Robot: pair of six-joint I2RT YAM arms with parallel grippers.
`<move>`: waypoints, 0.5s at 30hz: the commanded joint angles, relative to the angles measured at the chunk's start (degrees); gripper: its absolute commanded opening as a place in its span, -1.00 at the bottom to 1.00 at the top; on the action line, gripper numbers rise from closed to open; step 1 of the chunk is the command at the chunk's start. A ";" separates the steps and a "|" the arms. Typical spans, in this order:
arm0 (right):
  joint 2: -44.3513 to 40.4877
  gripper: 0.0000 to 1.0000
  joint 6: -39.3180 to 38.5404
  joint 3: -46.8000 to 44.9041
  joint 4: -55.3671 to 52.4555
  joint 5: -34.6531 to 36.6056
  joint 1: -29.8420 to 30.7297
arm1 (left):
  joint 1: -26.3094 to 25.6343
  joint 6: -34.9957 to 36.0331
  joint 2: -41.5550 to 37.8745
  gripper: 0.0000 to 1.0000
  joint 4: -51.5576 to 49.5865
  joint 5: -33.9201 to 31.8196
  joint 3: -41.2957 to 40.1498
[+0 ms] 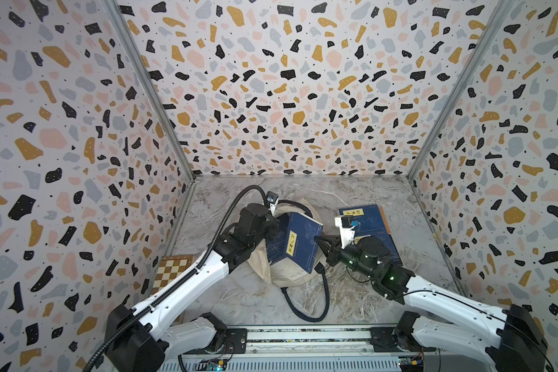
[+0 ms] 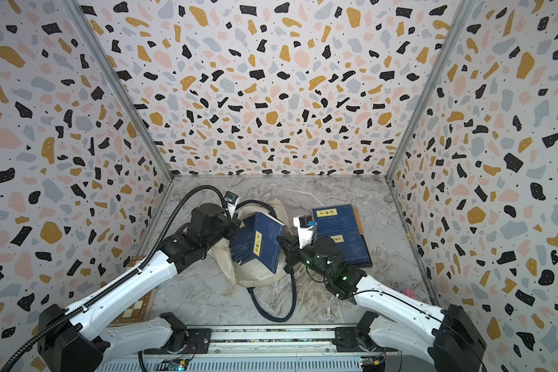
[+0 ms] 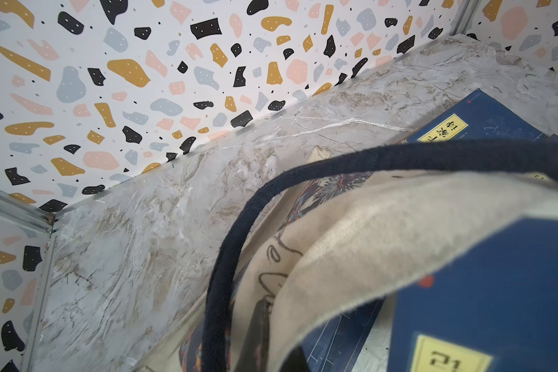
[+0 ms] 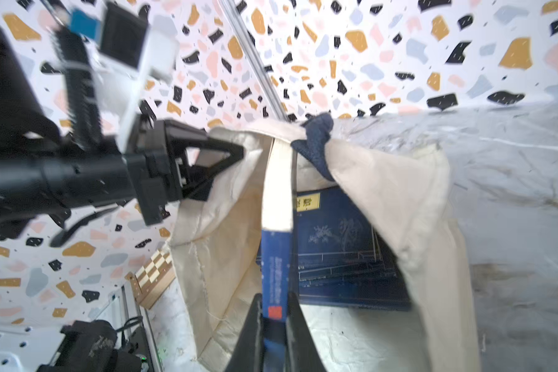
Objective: Take out the books from the canvas bag
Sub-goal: Pick up the book from the canvas bag.
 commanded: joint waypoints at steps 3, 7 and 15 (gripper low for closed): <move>-10.12 -1.00 0.61 2.55 -4.91 2.17 -1.09 | 0.72 0.03 -0.18 -1.00 1.17 -2.44 0.56; -17.49 -1.00 2.76 2.10 -9.17 10.46 -3.85 | 0.65 0.19 -0.36 -1.00 1.36 -2.14 0.42; -24.76 -1.00 10.28 -0.29 -13.73 15.14 -17.28 | 0.73 0.32 -0.47 -1.00 1.65 -1.66 0.19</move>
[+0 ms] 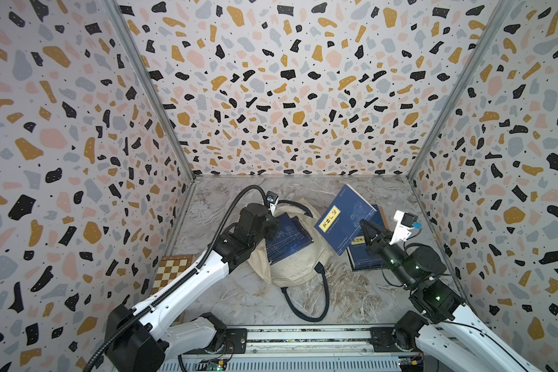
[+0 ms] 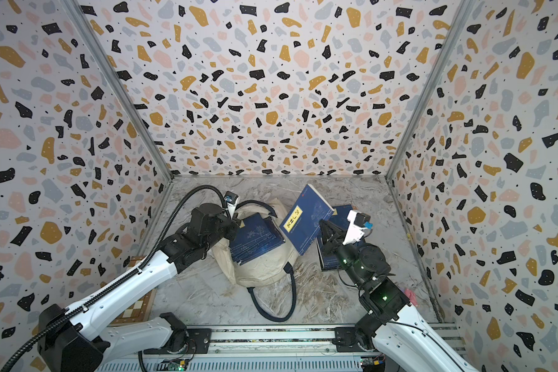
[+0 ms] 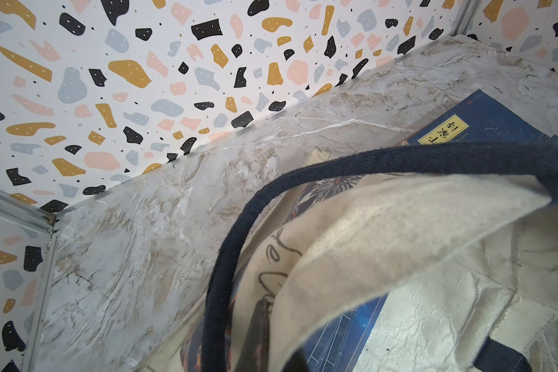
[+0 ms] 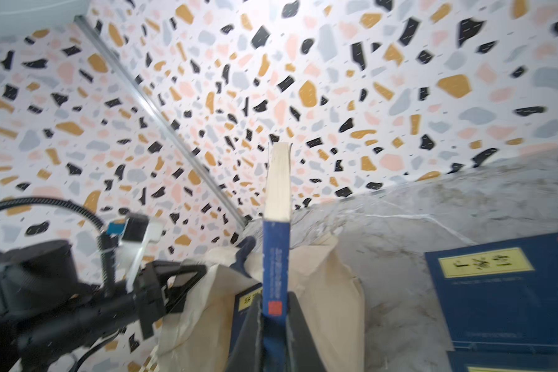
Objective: Take out the books from the canvas bag
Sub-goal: Pick up the book from the canvas bag.
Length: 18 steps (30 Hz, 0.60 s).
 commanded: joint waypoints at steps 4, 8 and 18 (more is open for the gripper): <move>0.43 -1.00 6.65 -1.19 0.67 -0.42 -12.04 | 0.68 0.25 -0.70 -1.00 1.62 -1.30 0.11; 5.05 -1.00 10.68 -1.75 4.32 -6.68 -20.66 | 0.68 0.25 -1.18 -1.00 2.01 -0.98 -0.11; 23.36 -1.00 18.20 -1.91 17.01 -11.87 -27.85 | 0.65 -0.37 -2.15 -1.00 2.22 0.66 -0.58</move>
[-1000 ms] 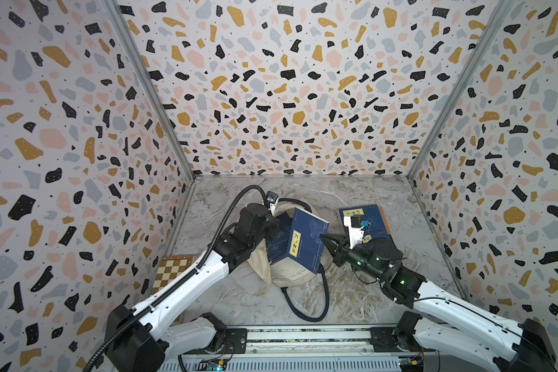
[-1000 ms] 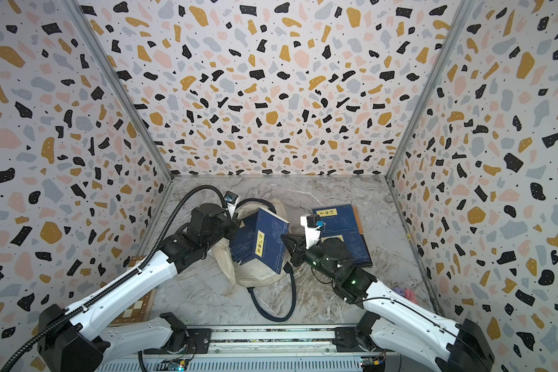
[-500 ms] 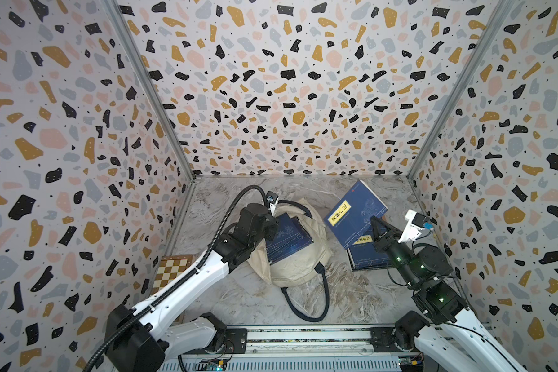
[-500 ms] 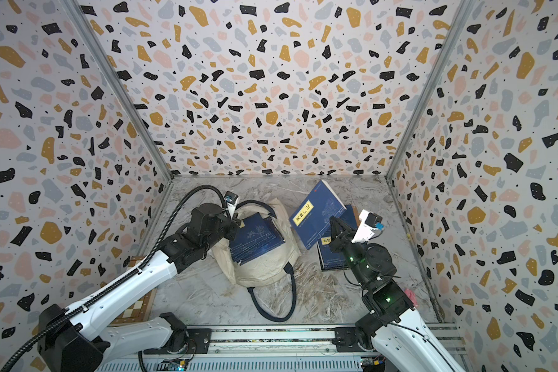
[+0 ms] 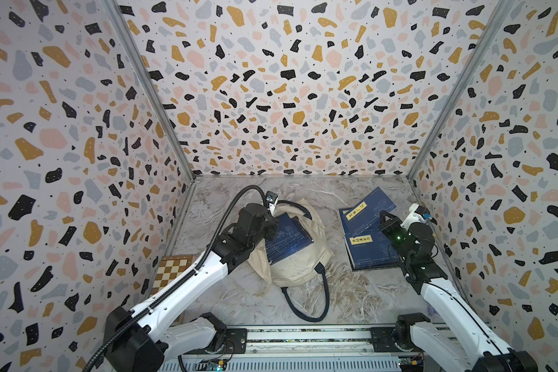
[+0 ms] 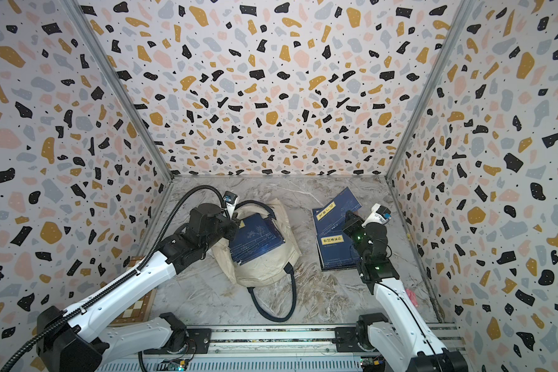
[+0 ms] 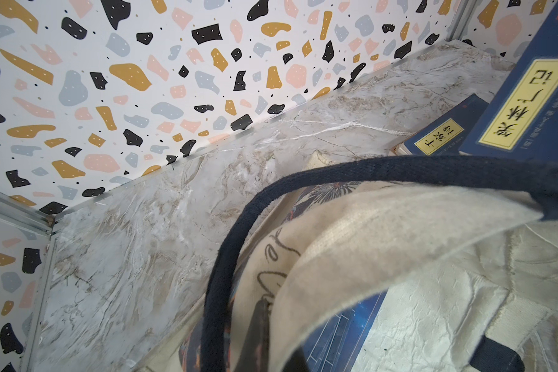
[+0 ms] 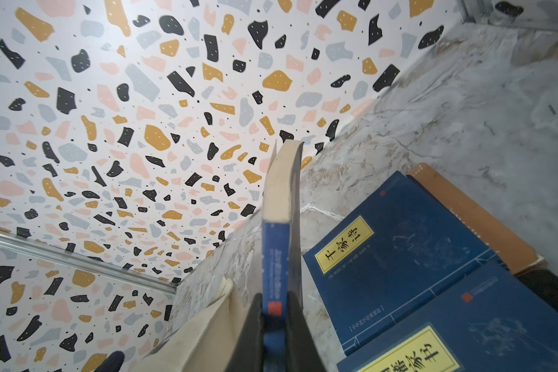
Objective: Take out the books from the canvas bag
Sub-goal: Pick up the book from the canvas bag, then place the book on the book.
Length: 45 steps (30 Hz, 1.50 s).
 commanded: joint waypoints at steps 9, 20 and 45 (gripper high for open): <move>16.67 -1.00 7.96 1.37 14.04 0.07 -4.13 | 0.53 -0.60 -2.13 -1.00 2.45 0.50 -0.95; 27.65 -1.00 11.96 4.86 14.37 4.19 -4.78 | 0.53 -0.67 -2.04 -1.00 2.46 1.16 -0.76; 32.12 -0.05 17.36 6.30 8.34 1.01 -5.16 | 0.53 -0.67 -2.37 -1.00 2.36 1.69 -0.77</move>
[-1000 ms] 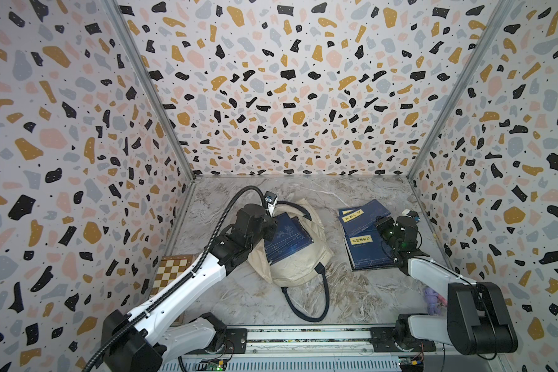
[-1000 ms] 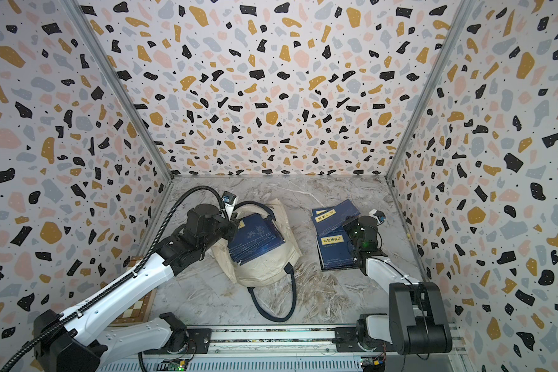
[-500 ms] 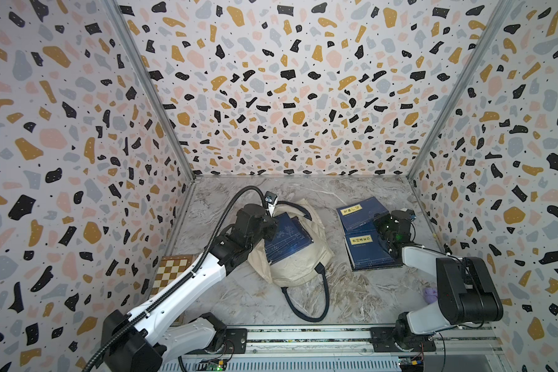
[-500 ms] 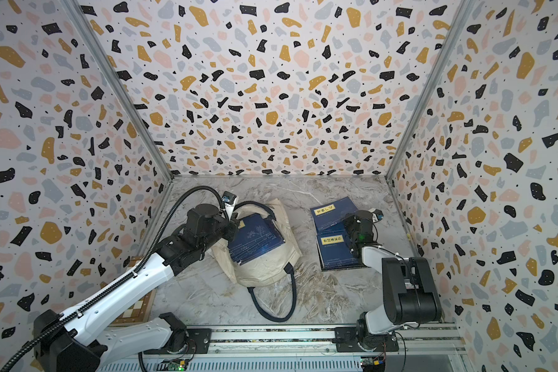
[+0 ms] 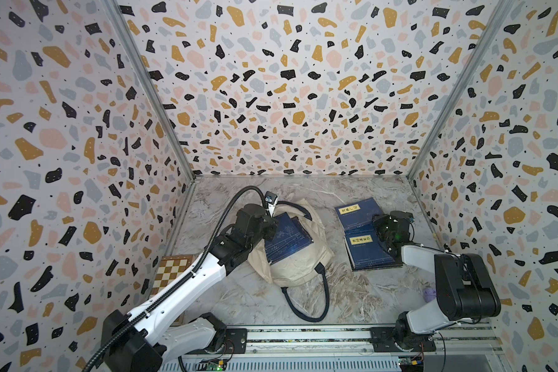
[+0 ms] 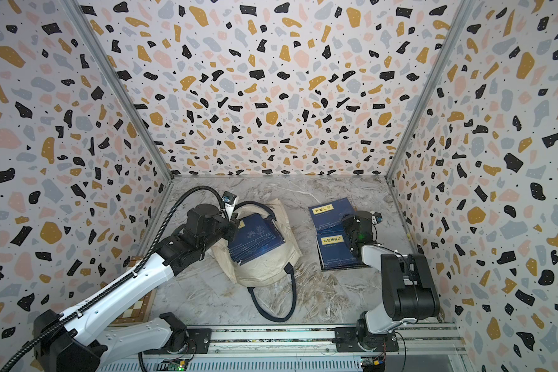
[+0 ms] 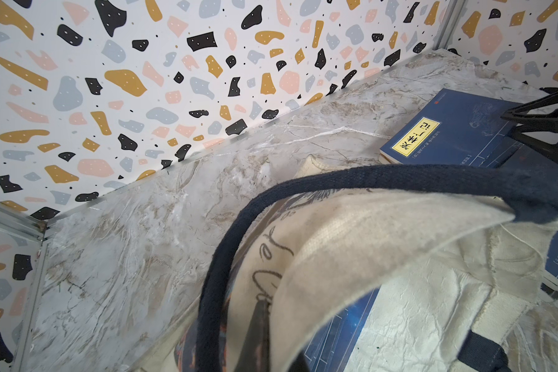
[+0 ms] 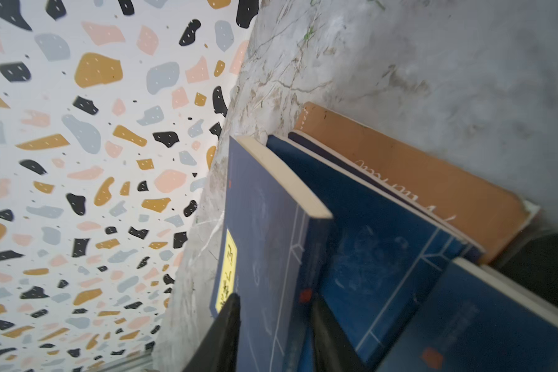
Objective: Take out the books from the canvas bag
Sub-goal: Place the book on the book.
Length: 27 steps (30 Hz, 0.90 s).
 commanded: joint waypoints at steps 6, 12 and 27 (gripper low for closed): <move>-3.05 0.21 1.40 0.64 -7.61 -0.63 -0.71 | 0.51 -0.58 -1.56 -1.00 2.38 0.19 -0.57; -5.67 0.27 1.23 -0.66 -8.63 -2.93 -1.25 | 0.49 -0.58 -1.71 -1.00 2.47 0.17 -0.58; -28.53 0.33 -10.40 -4.00 -19.74 7.19 27.92 | 0.51 -0.85 -2.28 -1.00 5.54 3.23 -1.63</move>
